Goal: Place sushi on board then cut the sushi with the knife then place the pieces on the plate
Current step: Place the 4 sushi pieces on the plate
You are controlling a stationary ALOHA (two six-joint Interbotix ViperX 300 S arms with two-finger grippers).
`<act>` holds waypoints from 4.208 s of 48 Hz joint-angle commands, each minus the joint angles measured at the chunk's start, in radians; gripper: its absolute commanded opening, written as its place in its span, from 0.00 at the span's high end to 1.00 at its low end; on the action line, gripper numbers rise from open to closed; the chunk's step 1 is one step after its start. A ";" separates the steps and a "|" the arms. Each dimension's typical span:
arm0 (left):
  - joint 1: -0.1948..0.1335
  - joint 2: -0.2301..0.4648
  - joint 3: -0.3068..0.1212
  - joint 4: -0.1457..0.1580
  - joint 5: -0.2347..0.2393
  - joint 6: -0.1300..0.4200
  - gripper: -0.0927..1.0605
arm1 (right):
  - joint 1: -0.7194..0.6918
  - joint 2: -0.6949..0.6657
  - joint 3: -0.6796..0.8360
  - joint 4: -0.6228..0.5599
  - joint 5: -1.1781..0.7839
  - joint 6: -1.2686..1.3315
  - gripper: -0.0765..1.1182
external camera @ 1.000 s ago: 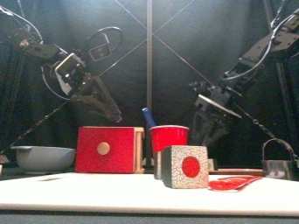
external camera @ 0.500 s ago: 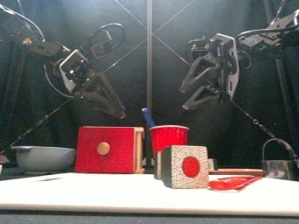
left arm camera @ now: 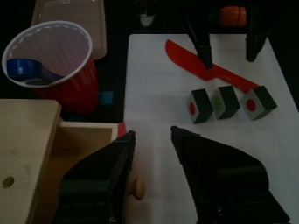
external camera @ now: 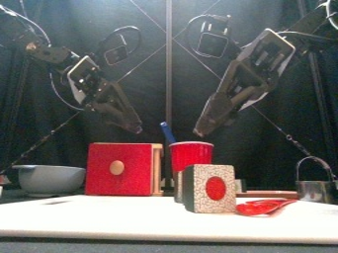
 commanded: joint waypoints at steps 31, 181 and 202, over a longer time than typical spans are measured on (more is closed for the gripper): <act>0.003 -0.002 -0.002 -0.002 -0.008 0.000 0.24 | -0.012 0.104 -0.077 0.000 0.069 0.000 0.22; 0.009 0.021 0.002 -0.011 -0.006 0.000 0.25 | -0.276 -0.330 0.278 0.468 0.606 -0.002 0.26; 0.012 0.031 -0.032 -0.003 -0.008 0.005 0.25 | 0.067 -0.173 0.152 0.273 0.275 0.000 0.26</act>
